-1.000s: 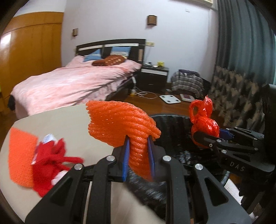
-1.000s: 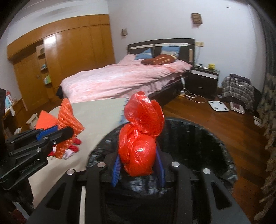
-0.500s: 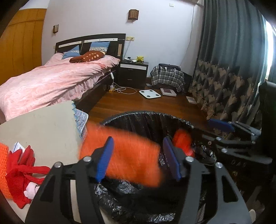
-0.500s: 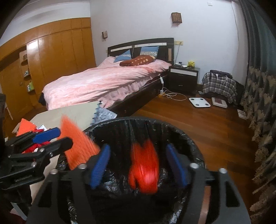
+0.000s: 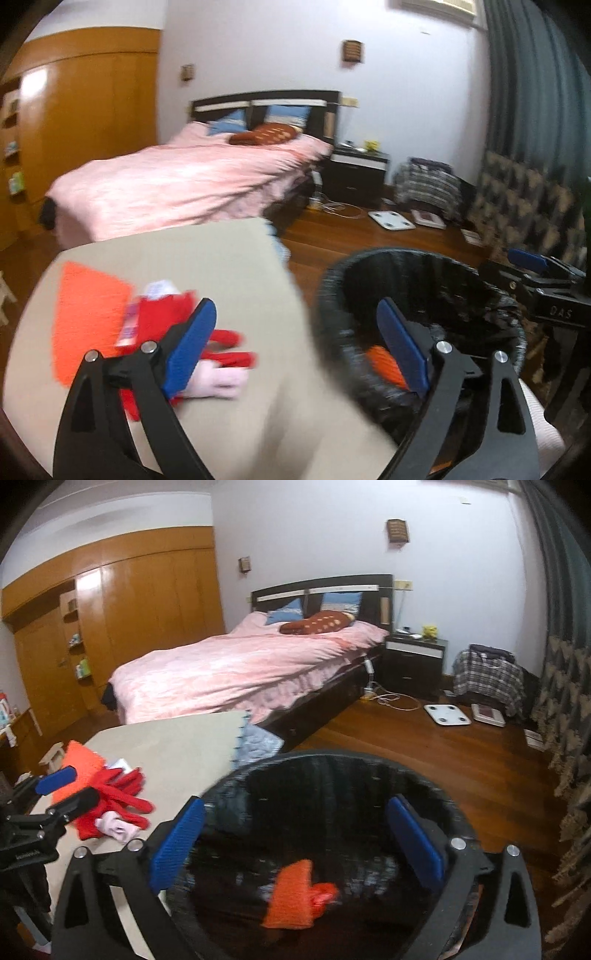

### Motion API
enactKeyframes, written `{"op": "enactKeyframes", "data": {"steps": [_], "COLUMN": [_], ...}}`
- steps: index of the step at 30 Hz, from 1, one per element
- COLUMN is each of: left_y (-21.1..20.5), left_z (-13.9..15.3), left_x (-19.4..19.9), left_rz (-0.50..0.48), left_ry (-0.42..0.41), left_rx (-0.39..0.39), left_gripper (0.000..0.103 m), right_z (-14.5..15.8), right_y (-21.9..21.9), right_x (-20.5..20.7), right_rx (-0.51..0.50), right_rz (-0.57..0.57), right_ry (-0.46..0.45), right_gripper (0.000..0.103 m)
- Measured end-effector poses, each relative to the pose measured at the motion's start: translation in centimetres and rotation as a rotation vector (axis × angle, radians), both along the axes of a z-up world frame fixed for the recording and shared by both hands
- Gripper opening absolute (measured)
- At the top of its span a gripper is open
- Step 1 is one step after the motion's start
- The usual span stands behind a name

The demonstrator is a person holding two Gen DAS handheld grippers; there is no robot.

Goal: Collect trash
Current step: 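Grasp another orange mesh sleeve with the left tool while the right grasps the pink sock bundle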

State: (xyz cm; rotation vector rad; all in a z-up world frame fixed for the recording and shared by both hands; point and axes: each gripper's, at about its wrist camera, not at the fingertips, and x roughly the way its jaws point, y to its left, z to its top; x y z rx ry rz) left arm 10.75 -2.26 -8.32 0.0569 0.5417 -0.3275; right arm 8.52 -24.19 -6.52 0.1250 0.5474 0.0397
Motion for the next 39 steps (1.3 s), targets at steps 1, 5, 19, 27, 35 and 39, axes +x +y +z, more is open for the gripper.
{"op": "enactKeyframes", "data": {"steps": [1, 5, 19, 27, 35, 39], "left_y": [1.0, 4.8, 13.2, 16.1, 18.0, 18.6], "left_z": [0.2, 0.8, -0.7, -3.1, -4.5, -5.0], "left_x": [-0.2, -0.4, -0.9, -0.4, 0.8, 1.6], "left_rz": [0.025, 0.125, 0.332, 0.381, 0.412, 0.417], "left_ry": [-0.008, -0.015, -0.01, 0.024, 0.073, 0.099], "left_rx": [0.006, 0.015, 0.086, 0.091, 0.067, 0.05], "left_gripper": [0.087, 0.088, 0.088, 0.088, 0.088, 0.088], "right_z": [0.0, -0.3, -2.6, -5.5, -8.4, -9.0], "right_y": [1.0, 5.1, 14.7, 19.5, 22.3, 23.1], "right_x": [0.3, 1.2, 3.5, 5.4, 6.9, 7.2], "right_rx": [0.006, 0.021, 0.006, -0.023, -0.034, -0.04], "right_rz": [0.021, 0.106, 0.29, 0.368, 0.423, 0.454], "right_ry": [0.0, 0.003, 0.039, 0.094, 0.188, 0.23], "right_gripper": [0.097, 0.097, 0.096, 0.085, 0.072, 0.062]}}
